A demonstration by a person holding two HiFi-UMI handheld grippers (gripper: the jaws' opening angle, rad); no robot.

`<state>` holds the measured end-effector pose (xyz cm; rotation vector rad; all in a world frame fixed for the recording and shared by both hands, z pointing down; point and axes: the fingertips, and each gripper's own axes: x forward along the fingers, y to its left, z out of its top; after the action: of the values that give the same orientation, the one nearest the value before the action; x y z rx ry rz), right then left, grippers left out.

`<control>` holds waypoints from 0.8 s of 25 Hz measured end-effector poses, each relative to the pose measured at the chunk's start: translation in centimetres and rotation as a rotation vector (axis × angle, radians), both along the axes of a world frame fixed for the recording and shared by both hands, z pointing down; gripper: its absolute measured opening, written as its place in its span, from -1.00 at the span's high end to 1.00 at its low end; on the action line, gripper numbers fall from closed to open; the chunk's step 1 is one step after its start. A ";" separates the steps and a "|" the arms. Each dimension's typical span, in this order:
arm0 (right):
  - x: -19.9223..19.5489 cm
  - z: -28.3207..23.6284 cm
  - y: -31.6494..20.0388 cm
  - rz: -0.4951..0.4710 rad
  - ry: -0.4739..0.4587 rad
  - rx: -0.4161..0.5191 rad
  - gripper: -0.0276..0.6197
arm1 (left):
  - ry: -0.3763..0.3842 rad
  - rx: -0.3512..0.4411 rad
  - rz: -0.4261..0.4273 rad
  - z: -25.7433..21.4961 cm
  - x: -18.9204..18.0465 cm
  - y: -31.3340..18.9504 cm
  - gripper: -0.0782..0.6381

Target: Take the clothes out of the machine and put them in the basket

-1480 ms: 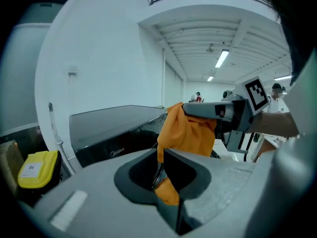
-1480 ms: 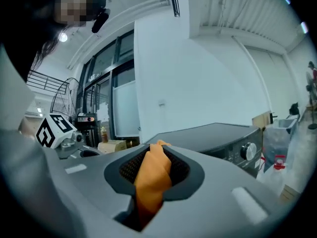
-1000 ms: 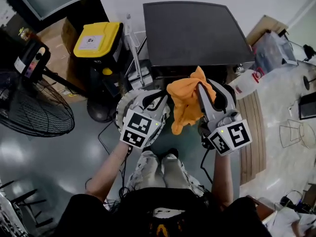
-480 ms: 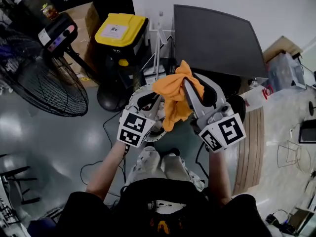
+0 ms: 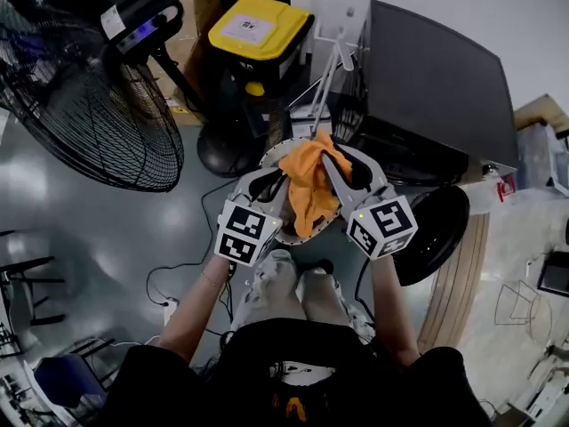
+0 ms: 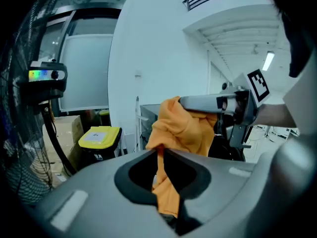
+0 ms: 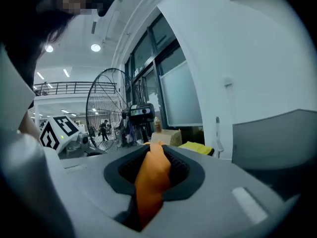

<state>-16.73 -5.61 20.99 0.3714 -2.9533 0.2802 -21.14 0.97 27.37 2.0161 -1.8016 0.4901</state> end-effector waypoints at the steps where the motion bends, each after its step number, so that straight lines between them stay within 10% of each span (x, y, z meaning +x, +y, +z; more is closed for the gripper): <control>1: -0.5 1.5 0.0 -0.005 0.023 -0.018 0.61 | 0.000 -0.011 -0.007 0.6 -0.4 0.3 0.67; 20: -1.3 28.7 1.8 -0.076 0.557 -0.263 0.23 | 0.049 -0.124 -0.004 7.3 -1.8 1.6 0.67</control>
<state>-18.05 -3.84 49.72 0.2496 -2.3432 0.4632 -22.93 2.58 34.69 1.9240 -1.7036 0.5325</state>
